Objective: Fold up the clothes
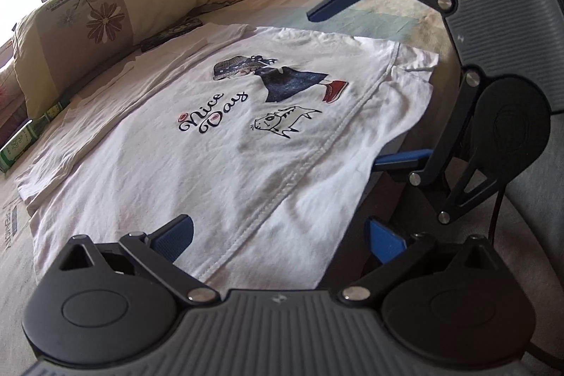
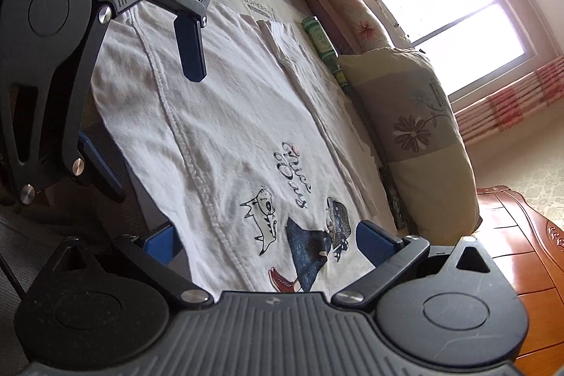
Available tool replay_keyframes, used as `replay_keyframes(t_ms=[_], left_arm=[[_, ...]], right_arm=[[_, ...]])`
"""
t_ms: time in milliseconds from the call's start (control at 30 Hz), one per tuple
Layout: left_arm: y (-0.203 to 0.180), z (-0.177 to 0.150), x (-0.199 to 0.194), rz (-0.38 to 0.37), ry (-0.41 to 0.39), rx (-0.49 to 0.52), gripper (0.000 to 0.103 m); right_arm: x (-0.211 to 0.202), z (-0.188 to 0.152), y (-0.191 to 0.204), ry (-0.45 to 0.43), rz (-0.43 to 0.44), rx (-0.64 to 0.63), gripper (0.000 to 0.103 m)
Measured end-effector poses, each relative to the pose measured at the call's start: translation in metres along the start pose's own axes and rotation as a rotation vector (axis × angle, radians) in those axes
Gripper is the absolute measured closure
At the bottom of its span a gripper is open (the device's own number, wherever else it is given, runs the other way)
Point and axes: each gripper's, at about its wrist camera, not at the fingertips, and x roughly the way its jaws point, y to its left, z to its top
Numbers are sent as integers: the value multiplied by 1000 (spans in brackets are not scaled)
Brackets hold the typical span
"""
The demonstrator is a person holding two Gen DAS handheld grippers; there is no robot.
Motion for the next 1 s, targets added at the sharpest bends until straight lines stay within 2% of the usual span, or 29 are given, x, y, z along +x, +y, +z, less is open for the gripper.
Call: replay_keyframes(t_ms=[133, 233, 400, 600, 767, 1000], left_arm=[[-1, 3, 1, 16, -6, 38, 1], [3, 1, -2, 22, -5, 32, 1], [12, -10, -9, 23, 11, -14, 1], [14, -16, -13, 26, 29, -38, 1], [7, -5, -17, 2, 2, -20, 1], [-8, 20, -12, -44, -34, 1, 1]], right_arm=[[-1, -2, -7, 21, 22, 36, 0], [-3, -10, -4, 42, 40, 12, 0], [-10, -33, -7, 104, 27, -30, 0], [-12, -72, -32, 201, 9, 48, 0], [-13, -89, -35, 223, 11, 58, 0], [-6, -93, -31, 210, 23, 28, 0]])
